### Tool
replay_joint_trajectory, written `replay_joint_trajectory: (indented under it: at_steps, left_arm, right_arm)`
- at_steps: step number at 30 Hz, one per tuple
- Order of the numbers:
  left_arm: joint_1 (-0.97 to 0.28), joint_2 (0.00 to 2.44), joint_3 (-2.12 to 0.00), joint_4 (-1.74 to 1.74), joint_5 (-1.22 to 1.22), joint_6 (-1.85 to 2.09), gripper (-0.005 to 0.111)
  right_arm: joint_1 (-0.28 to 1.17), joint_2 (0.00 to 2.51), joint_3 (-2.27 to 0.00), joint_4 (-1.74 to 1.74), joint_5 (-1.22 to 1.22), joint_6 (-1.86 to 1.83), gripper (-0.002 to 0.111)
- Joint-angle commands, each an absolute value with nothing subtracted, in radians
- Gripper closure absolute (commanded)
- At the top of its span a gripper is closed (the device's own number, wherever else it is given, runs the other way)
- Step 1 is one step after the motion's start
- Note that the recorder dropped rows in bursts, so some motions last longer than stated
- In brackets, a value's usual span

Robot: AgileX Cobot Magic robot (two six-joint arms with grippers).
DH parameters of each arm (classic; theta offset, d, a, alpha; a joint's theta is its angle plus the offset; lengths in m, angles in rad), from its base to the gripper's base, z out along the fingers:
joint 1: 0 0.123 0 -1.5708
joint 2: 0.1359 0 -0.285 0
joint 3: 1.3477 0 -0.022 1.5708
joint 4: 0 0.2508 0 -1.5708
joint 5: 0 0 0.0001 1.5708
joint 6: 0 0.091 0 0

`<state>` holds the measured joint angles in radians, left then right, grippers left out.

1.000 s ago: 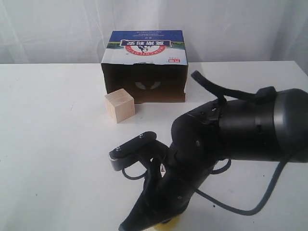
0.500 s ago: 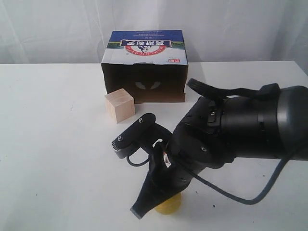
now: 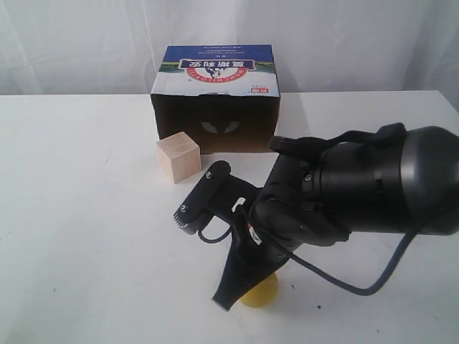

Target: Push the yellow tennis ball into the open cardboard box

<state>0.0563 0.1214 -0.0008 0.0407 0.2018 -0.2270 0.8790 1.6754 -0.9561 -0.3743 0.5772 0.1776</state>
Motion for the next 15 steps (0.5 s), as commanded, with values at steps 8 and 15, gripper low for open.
replay_joint_trajectory:
  at_steps: [8, 15]
  left_arm:
    - [0.058, 0.117, 0.0, 0.04, 0.207, -0.228, 0.107]
    - [0.058, 0.117, 0.0, 0.04, 0.207, -0.228, 0.107]
  right_arm:
    - [0.874, 1.641, -1.029, -0.481, 0.652, 0.276, 0.108]
    - [0.874, 1.537, -0.999, -0.186, 0.857, 0.224, 0.108]
